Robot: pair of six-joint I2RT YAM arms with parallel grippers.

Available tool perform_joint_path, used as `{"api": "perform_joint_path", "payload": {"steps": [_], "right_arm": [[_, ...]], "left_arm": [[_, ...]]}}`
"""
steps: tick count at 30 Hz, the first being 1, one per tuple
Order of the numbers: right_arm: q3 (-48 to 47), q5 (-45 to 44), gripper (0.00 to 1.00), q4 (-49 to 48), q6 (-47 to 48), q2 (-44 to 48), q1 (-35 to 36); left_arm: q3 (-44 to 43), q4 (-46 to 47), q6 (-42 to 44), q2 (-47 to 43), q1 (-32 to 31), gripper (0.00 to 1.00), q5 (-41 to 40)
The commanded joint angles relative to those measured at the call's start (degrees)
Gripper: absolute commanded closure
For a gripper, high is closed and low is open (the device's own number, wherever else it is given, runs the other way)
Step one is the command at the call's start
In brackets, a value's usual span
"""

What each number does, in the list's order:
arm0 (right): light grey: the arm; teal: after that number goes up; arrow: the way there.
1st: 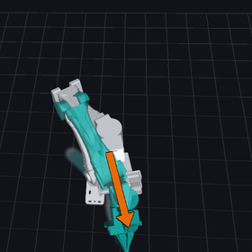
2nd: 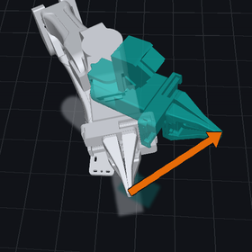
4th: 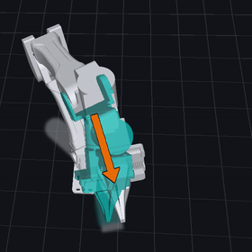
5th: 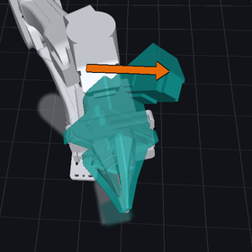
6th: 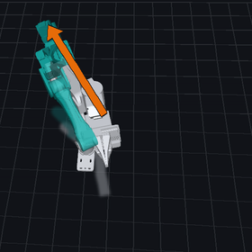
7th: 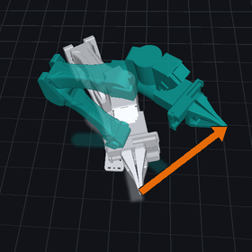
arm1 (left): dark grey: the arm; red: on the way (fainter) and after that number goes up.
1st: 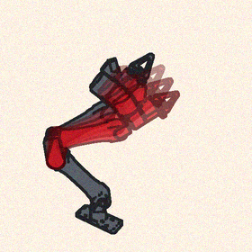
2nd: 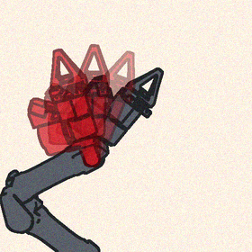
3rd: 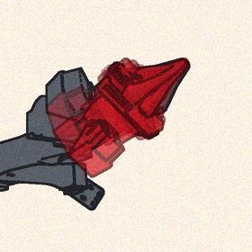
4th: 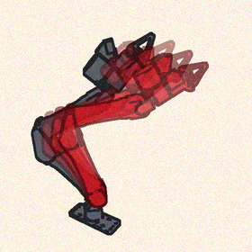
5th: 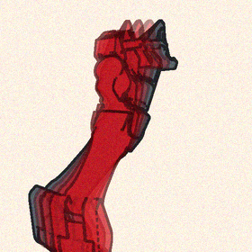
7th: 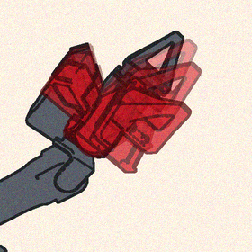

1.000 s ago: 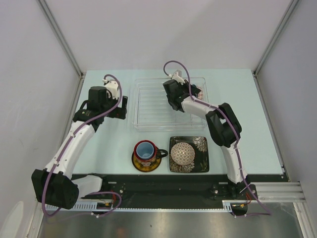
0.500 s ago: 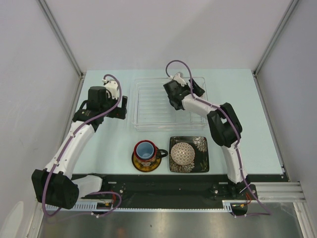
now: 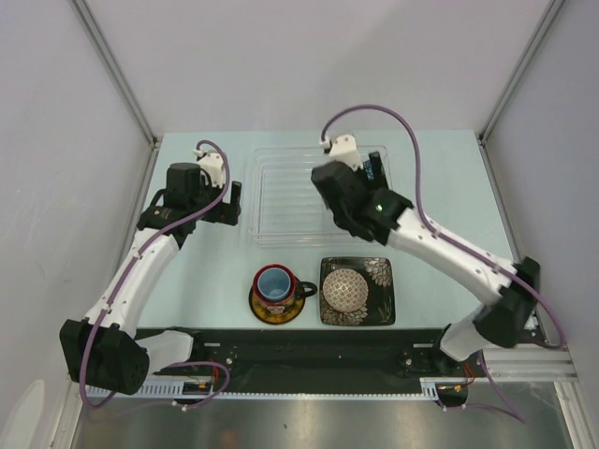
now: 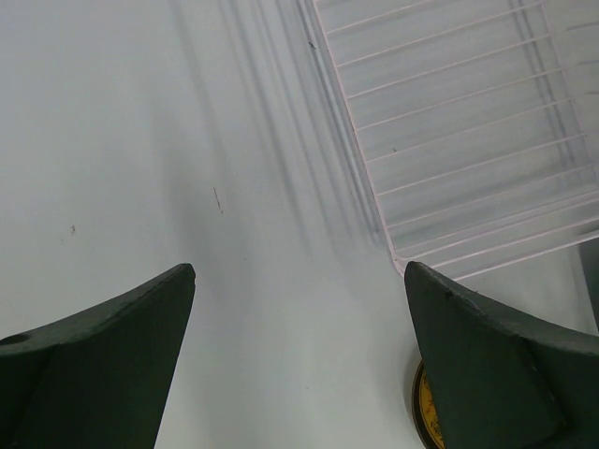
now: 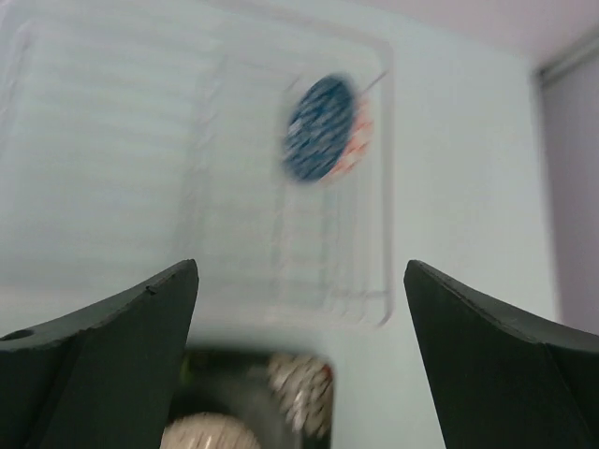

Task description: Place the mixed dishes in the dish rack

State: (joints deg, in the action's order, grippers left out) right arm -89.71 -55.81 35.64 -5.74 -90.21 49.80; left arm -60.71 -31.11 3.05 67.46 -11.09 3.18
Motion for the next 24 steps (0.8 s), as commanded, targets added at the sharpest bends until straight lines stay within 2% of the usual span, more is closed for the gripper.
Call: {"api": "perform_joint_path", "payload": {"steps": [1, 2, 3, 5, 8, 15, 24], "right_arm": [[15.2, 25.27, 0.07, 14.29, -22.8, 12.05, 2.58], [17.88, 28.53, 0.14, 14.28, -27.96, 16.87, 2.58], [20.52, 33.87, 0.17, 14.37, -30.1, 19.18, 2.58], [24.91, 36.99, 0.18, 15.51, -34.75, 23.57, 3.19], [28.26, 36.91, 0.2, 18.15, -37.76, 26.83, 5.13], [33.89, 41.83, 0.23, 16.49, -43.73, 26.41, 5.22], [39.26, 40.69, 0.32, 11.39, -49.63, 21.41, 5.22]], "left_arm": [[-0.2, 0.53, -0.32, -0.05, 0.37, 0.01, 0.34], [-0.37, 0.27, -0.41, 0.12, 0.37, 0.01, 0.42], [-0.81, 0.18, -0.33, 0.3, 0.37, 0.01, 0.51], [-1.17, -0.09, -0.5, 0.22, 0.37, 0.01, 0.69], [-1.78, -0.35, -0.68, 0.13, 0.46, 0.01, 0.77], [-2.57, -1.23, -0.94, -0.14, 0.37, 0.01, 0.6], [-2.57, -1.23, -0.5, -0.31, 0.46, 0.0, -0.02]]}}
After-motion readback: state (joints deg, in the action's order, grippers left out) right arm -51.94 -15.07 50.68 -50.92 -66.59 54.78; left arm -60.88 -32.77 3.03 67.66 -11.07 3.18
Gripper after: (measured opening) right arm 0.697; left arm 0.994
